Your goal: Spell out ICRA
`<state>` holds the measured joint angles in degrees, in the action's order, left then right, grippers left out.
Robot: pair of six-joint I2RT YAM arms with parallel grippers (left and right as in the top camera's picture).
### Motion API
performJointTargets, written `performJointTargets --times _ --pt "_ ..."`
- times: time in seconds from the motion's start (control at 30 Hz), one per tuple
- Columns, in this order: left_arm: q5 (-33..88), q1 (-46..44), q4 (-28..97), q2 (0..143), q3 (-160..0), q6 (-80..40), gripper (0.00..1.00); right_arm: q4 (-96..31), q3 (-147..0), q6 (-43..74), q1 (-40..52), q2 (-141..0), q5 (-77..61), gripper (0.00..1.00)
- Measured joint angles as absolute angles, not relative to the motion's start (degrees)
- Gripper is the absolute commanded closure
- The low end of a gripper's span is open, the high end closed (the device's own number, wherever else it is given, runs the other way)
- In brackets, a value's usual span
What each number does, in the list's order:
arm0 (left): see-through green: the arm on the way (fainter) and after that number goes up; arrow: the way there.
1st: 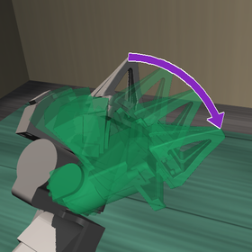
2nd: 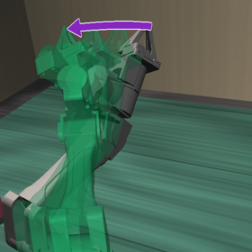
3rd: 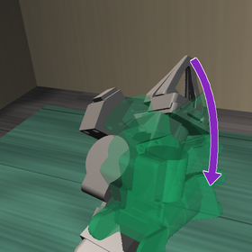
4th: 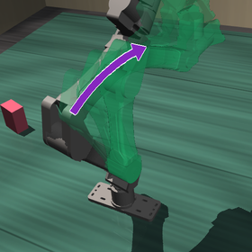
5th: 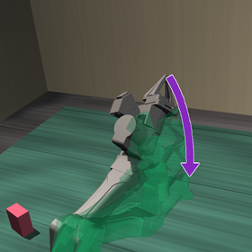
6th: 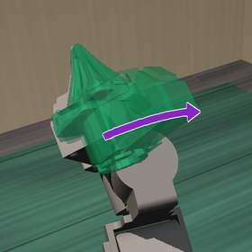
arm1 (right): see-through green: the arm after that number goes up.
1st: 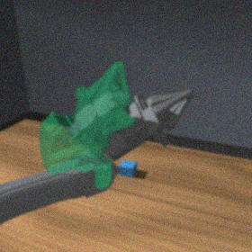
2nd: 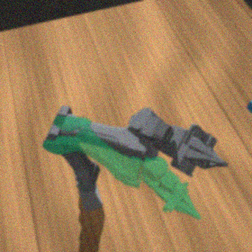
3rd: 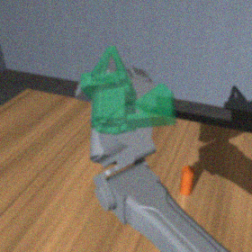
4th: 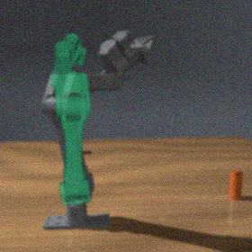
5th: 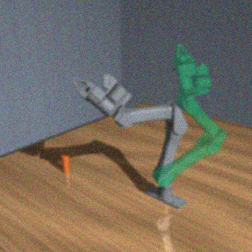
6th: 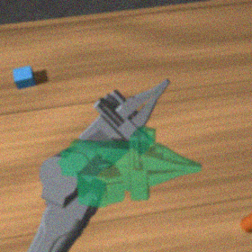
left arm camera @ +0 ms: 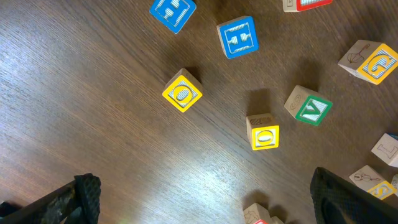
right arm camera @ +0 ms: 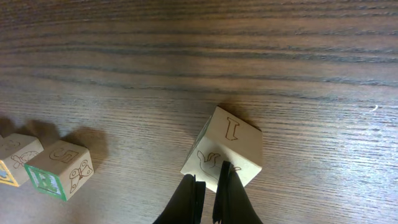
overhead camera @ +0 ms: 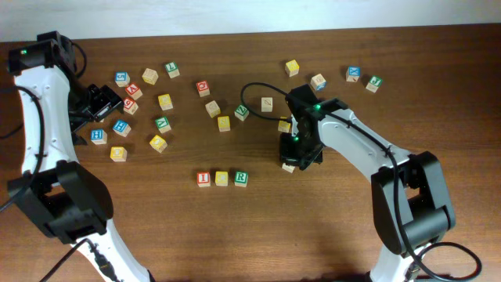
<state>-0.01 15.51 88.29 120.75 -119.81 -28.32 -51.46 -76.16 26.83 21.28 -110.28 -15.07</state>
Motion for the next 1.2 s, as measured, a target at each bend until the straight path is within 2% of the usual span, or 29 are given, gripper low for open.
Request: performJointTargets --times 0.3,0.47,0.63,1.2 --pt "0.0 15.5 88.3 120.7 -119.8 -28.3 0.01 -58.9 -83.6 27.4 22.3 -110.4 -12.3 0.96" --pt "0.0 15.5 88.3 120.7 -119.8 -28.3 0.01 -58.6 -83.6 34.9 27.5 -112.3 -4.5 0.96" --pt "0.0 15.5 88.3 120.7 -119.8 -28.3 0.01 -58.3 -83.7 38.8 28.2 -115.0 -1.1 0.96" --pt "0.0 15.5 88.3 120.7 -119.8 -28.3 0.01 -62.2 -88.9 39.2 28.2 -115.5 -0.4 0.96"
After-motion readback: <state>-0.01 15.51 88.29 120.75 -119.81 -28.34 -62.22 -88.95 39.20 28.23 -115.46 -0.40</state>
